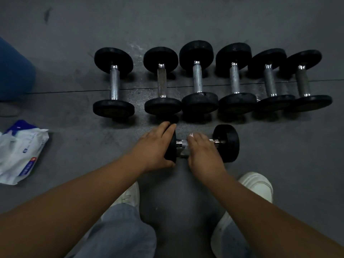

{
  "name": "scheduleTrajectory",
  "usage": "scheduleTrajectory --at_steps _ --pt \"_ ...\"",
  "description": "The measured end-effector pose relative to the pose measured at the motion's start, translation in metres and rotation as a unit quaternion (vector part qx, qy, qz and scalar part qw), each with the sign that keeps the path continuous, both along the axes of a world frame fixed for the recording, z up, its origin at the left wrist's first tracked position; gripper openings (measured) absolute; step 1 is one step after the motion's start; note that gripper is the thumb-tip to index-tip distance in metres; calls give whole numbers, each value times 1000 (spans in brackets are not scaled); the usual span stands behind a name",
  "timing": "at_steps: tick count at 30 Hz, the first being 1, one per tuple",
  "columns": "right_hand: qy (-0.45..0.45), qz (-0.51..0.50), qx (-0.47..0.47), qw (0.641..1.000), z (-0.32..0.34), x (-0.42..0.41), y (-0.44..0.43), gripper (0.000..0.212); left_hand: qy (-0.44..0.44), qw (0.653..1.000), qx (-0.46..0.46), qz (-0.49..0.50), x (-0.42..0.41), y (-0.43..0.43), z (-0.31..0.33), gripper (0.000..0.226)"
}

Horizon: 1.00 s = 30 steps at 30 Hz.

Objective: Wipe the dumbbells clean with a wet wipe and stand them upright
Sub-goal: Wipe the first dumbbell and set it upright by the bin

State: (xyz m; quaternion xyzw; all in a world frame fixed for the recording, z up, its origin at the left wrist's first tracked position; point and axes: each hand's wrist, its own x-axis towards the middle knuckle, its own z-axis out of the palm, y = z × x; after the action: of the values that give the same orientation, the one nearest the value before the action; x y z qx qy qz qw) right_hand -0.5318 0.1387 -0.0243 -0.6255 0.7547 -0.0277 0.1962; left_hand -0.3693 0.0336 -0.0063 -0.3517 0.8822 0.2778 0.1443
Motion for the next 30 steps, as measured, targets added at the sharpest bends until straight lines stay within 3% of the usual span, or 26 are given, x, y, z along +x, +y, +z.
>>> scheduleTrajectory --at_steps 3,5,7,11,12,14,16,20,23,27,30 --pt "-24 -13 30 999 18 -12 -17 30 1 1000 -2 0 -1 1 0 124" --pt "-105 -53 49 992 29 -12 -25 22 1 1000 -1 1 -1 0 1 124" --pt "-146 -86 7 985 35 -11 -25 24 1 1000 0 4 -1 -2 0 124" --pt "-136 -178 6 975 18 -22 -31 37 1 1000 3 -1 -1 -3 -1 124" --pt "-107 -159 22 981 14 -16 -34 35 3 1000 3 0 -2 -4 -1 123" --pt "-19 -20 61 998 10 7 -37 34 6 1000 3 1 -2 -5 0 122" --pt "16 65 72 995 8 11 -32 40 8 1000 6 0 -2 -5 -1 122" --pt "77 -8 105 991 9 -13 -25 40 4 1000 12 -3 -1 -3 -3 124" --pt "66 59 91 992 6 -3 -20 39 3 1000 5 -3 -2 -4 -2 124" --pt "74 -11 107 991 13 -7 -22 32 7 1000 -12 18 4 14 -2 121" --pt "49 -9 102 994 19 8 -12 22 34 999 -37 12 14 43 -4 112"
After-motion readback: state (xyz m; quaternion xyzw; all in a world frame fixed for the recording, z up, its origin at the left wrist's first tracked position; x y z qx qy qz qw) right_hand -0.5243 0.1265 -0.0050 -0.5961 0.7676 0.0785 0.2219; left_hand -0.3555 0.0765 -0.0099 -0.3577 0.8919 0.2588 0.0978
